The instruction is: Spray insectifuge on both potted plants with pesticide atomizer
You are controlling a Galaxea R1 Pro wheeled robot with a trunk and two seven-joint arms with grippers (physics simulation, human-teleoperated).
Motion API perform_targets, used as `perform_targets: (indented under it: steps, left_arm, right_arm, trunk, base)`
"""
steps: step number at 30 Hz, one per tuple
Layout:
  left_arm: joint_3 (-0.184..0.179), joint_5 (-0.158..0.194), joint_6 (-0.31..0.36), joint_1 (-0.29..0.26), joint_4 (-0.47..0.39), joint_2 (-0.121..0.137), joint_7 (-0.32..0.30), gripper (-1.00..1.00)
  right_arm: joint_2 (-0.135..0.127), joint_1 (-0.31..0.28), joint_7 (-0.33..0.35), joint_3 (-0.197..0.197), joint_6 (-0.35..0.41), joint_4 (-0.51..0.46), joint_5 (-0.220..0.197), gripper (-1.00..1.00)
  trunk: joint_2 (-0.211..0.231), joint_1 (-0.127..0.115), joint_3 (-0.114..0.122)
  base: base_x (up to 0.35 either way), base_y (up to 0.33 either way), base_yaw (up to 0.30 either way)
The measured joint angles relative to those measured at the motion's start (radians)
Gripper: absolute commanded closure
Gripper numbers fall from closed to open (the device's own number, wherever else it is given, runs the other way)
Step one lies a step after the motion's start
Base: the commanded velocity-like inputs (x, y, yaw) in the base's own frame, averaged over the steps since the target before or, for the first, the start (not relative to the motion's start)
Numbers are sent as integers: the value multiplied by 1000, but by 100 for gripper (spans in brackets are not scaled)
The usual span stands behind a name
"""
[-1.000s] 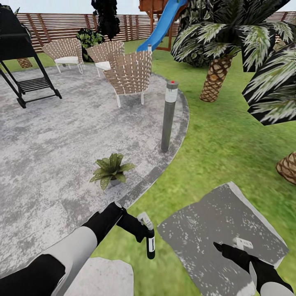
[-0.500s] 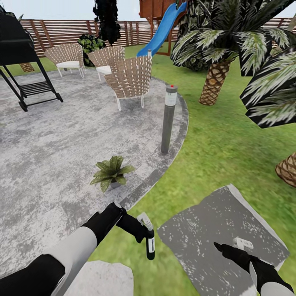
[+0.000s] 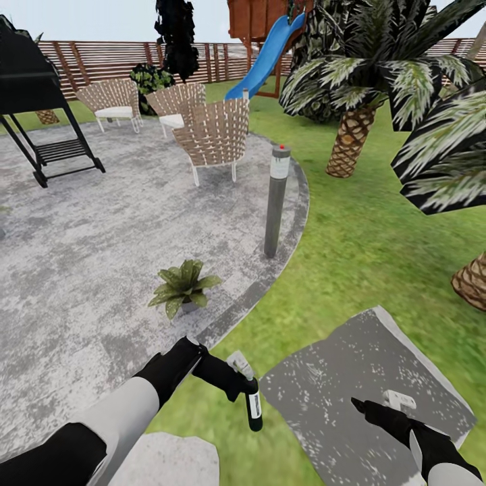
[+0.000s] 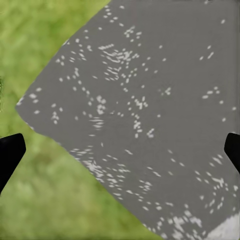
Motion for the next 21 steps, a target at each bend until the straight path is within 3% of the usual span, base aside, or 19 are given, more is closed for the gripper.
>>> perform_targets:
  steps: [21]
  left_arm:
    - [0,1,0,0,0,0,0,100]
  right_arm:
    - [0,0,1,0,0,0,0,-100]
  trunk:
    - [0,0,28]
  base:
    - [0,0,0]
